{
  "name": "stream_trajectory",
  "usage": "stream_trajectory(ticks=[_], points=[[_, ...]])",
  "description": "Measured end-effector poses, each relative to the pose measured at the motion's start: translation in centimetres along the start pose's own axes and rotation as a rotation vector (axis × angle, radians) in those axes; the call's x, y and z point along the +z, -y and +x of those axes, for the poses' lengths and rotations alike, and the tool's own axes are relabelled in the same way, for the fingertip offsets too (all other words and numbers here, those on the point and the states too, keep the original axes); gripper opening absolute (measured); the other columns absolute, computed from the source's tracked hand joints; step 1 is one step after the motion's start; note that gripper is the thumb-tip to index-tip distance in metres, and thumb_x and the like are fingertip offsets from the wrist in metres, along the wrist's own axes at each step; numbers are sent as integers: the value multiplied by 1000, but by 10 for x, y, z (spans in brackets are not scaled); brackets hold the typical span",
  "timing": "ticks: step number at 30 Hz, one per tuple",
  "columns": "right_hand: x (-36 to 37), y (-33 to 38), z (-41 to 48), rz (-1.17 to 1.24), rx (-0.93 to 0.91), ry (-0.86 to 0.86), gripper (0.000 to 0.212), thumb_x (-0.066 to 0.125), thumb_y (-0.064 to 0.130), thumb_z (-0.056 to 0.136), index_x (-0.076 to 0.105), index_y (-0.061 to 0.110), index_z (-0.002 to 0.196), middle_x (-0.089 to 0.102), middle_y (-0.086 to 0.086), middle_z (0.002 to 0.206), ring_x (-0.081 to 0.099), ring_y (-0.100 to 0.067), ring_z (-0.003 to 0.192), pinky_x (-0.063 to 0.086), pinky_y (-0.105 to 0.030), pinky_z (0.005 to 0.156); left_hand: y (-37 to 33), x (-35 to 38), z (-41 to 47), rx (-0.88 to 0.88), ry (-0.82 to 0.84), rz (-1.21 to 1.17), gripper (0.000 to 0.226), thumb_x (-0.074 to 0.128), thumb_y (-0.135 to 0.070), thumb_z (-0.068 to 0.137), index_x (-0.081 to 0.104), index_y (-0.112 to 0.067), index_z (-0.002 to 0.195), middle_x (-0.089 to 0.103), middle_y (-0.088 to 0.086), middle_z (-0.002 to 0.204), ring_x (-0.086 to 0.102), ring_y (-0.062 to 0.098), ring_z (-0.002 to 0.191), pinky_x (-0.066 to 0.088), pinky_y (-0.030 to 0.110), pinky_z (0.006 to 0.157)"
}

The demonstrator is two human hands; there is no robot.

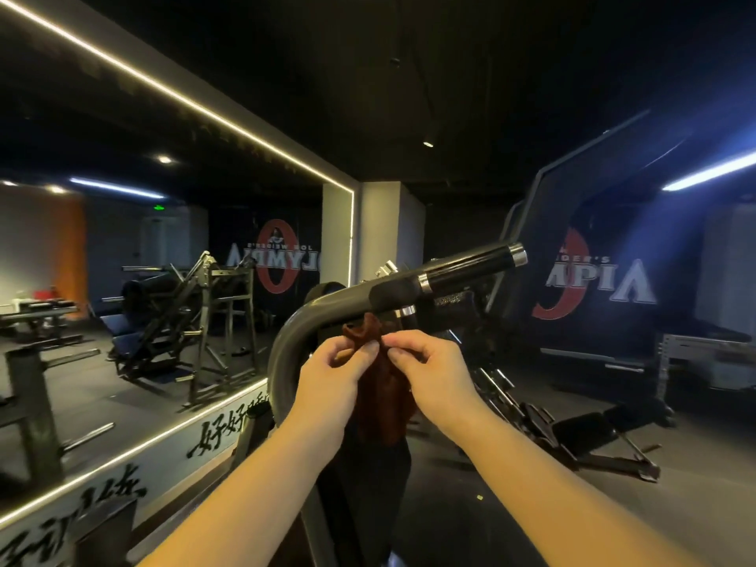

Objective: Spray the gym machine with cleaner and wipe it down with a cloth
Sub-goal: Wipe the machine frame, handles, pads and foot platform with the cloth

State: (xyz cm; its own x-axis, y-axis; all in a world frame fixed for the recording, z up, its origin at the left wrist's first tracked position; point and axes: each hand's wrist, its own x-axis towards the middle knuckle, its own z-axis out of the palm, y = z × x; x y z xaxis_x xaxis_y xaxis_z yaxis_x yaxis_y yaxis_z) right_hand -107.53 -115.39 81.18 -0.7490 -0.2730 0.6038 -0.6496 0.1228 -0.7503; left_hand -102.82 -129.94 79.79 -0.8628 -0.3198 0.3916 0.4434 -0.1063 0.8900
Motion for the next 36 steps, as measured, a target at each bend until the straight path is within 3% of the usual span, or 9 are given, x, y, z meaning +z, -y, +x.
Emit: stream_trajectory(ticks=[5, 8, 10, 13, 18, 22, 26, 33, 36], points=[[1, -3, -2, -16, -31, 16, 29, 61, 8, 102, 77, 28, 116, 74, 15, 114, 66, -1, 114, 54, -37, 105, 5, 3, 3, -9, -148, -1, 15, 78, -20, 90, 69, -17, 102, 77, 7, 95, 75, 25, 94, 61, 44, 87], [1, -4, 3, -137, -92, -215, 29, 64, 7, 99, 73, 30, 115, 66, 19, 117, 60, 5, 115, 52, -31, 107, 0, -1, 27, 44, -224, 27, 13, 77, -14, 89, 66, -17, 95, 73, 7, 94, 71, 24, 94, 59, 41, 86], [2, -5, 11, -271, -95, -316, 36, 64, 11, 99, 64, 30, 130, 54, 23, 129, 50, 1, 127, 44, -33, 114, -7, -7, 50, 98, -218, 41, 12, 74, -15, 92, 65, -20, 98, 72, 1, 96, 68, 17, 95, 55, 33, 83], [16, -7, 26, -338, 49, -251, 55, 62, 22, 102, 43, 30, 153, 42, 20, 134, 38, -6, 136, 33, -31, 114, -16, -11, 85, 167, -142, 67, 13, 73, -17, 95, 64, -22, 103, 70, -4, 98, 66, 9, 94, 48, 23, 76], [40, -33, 38, -567, 90, -410, 69, 63, 24, 101, 30, 35, 160, 50, 11, 143, 48, -12, 135, 47, -43, 110, -16, -1, 141, 218, 100, 108, 12, 69, -16, 96, 61, -22, 103, 69, -1, 100, 66, 11, 93, 49, 22, 79], [47, -39, 38, -747, 102, -516, 70, 61, 16, 101, 29, 41, 159, 49, 21, 128, 54, -9, 122, 55, -46, 96, -11, 3, 185, 117, 286, 136, 15, 76, -18, 90, 66, -21, 100, 73, 8, 100, 70, 28, 100, 55, 50, 99], [54, -36, 39, -790, 146, -563, 68, 61, 15, 101, 33, 44, 157, 47, 25, 119, 56, -7, 112, 52, -52, 96, -24, 8, 208, 141, 371, 256, 16, 78, -11, 87, 64, -18, 90, 70, 7, 88, 67, 22, 85, 56, 44, 88], [59, -36, 41, -782, 205, -600, 70, 60, 18, 102, 30, 49, 157, 40, 31, 117, 53, -4, 113, 48, -51, 102, -33, -18, 202, 81, 561, 189, 16, 74, -5, 88, 64, -15, 96, 71, 13, 95, 71, 32, 94, 56, 49, 90], [58, -41, 41, -760, 184, -600, 71, 61, 17, 101, 30, 50, 156, 43, 30, 116, 56, -4, 110, 51, -52, 98, -37, -6, 203, 126, 521, 255, 15, 73, -5, 89, 63, -14, 96, 70, 11, 95, 68, 27, 91, 55, 45, 87]])
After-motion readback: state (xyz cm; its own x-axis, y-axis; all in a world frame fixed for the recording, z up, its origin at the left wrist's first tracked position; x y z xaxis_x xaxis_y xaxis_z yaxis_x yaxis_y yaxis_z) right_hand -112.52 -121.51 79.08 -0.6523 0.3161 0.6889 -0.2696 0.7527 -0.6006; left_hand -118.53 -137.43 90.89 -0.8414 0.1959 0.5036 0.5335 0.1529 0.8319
